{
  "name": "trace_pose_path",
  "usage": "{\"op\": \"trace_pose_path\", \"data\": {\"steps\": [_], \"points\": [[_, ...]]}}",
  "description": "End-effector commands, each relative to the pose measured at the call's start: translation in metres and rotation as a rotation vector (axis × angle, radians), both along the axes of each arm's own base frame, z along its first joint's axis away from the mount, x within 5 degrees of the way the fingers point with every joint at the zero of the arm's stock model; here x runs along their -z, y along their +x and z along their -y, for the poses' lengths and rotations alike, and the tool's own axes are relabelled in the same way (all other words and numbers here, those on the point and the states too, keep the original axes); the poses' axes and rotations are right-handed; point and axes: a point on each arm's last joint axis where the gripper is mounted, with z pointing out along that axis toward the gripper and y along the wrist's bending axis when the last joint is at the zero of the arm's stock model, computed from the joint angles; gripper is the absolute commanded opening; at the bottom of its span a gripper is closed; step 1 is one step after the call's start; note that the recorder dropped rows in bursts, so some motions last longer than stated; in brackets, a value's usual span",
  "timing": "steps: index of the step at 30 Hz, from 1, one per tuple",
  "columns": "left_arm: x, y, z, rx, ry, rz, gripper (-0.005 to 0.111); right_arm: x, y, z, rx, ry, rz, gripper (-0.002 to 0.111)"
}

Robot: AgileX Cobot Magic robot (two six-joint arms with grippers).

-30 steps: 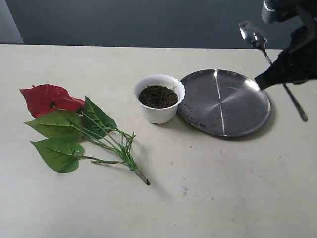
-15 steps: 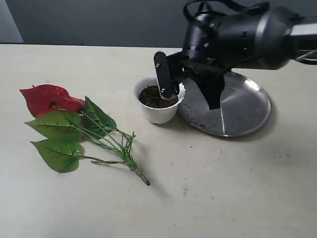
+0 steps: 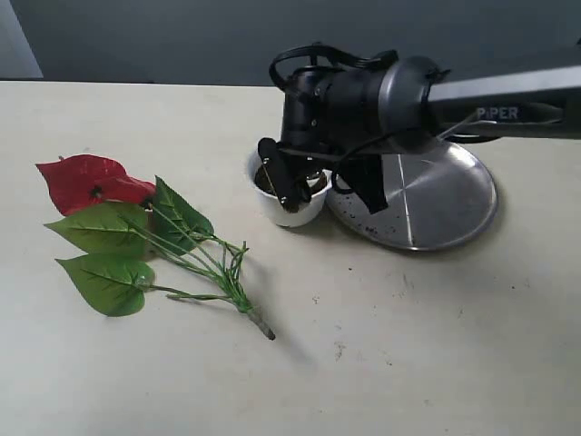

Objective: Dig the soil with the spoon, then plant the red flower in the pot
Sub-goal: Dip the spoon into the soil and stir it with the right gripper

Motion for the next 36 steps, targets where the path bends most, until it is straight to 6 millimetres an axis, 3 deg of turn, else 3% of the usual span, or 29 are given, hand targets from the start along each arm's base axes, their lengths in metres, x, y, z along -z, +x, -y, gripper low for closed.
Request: {"op": "trace_pose_path", "data": {"steps": [1, 7, 13, 18, 25, 30, 36], "points": [[-0.003, 0.000, 0.000, 0.004, -0.008, 0.016, 0.000, 0.001, 0.005, -0.002, 0.000, -0.018, 0.063, -0.001], [-0.003, 0.000, 0.000, 0.004, -0.008, 0.016, 0.000, -0.009, 0.009, 0.006, 0.073, -0.060, 0.167, -0.001], [-0.003, 0.000, 0.000, 0.004, -0.008, 0.016, 0.000, -0.031, -0.005, -0.001, 0.018, 0.016, 0.127, -0.001], [-0.003, 0.000, 0.000, 0.004, -0.008, 0.016, 0.000, -0.014, -0.009, -0.009, -0.055, -0.005, 0.025, -0.001], [-0.003, 0.000, 0.000, 0.004, -0.008, 0.016, 0.000, 0.007, -0.003, -0.009, -0.040, -0.079, 0.057, -0.001], [-0.003, 0.000, 0.000, 0.004, -0.008, 0.016, 0.000, -0.007, 0.002, -0.003, 0.033, -0.089, 0.195, -0.001], [-0.003, 0.000, 0.000, 0.004, -0.008, 0.016, 0.000, -0.027, -0.009, -0.004, 0.021, -0.011, 0.132, -0.001]]}}
